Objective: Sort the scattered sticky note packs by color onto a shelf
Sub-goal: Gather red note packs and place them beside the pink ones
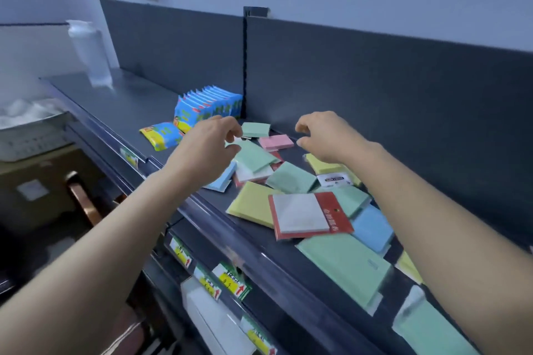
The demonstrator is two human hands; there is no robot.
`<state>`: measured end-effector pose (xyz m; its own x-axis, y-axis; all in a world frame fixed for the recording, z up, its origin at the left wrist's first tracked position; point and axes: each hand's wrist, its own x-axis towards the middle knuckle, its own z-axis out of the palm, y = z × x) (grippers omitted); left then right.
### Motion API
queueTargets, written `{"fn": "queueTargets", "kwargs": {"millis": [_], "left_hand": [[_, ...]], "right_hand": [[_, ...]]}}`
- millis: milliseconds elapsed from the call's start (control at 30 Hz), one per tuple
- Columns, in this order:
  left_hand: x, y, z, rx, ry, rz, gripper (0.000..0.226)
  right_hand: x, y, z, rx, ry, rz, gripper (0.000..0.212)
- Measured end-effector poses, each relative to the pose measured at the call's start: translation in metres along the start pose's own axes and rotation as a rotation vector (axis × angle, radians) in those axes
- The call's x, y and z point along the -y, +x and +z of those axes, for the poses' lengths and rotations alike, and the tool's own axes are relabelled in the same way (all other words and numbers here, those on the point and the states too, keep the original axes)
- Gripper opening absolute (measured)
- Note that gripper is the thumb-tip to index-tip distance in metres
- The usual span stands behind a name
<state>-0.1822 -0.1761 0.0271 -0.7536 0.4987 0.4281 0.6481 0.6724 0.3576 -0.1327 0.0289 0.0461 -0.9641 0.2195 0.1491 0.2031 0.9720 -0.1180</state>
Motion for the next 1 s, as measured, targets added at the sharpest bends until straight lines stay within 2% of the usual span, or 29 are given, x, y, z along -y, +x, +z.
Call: {"fn": "queueTargets", "kwargs": {"millis": [167,300,600,833,1000], "left_hand": [[0.036,0.035,0.014,0.069,0.000,0.029,0.017],[0.060,0.065,0.025,0.126,-0.003,0.072,0.017],[0.108,0.111,0.054,0.228,-0.013,0.090,0.018],[0.115,0.126,0.072,0.284,-0.007,0.128,0.021],[0.128,0.134,0.076,0.381,0.090,-0.002,0.036]], "right_hand": [[0.009,0.060,0.034,0.126,0.010,0.021,0.018],[0.012,0.100,0.053,0.246,-0.017,0.041,0.040],[0.009,0.154,0.076,0.509,-0.055,0.040,0.059],[0.006,0.157,0.071,0.517,-0.171,0.183,0.038],[0.005,0.149,0.055,0.346,-0.090,0.228,0.025]]}}
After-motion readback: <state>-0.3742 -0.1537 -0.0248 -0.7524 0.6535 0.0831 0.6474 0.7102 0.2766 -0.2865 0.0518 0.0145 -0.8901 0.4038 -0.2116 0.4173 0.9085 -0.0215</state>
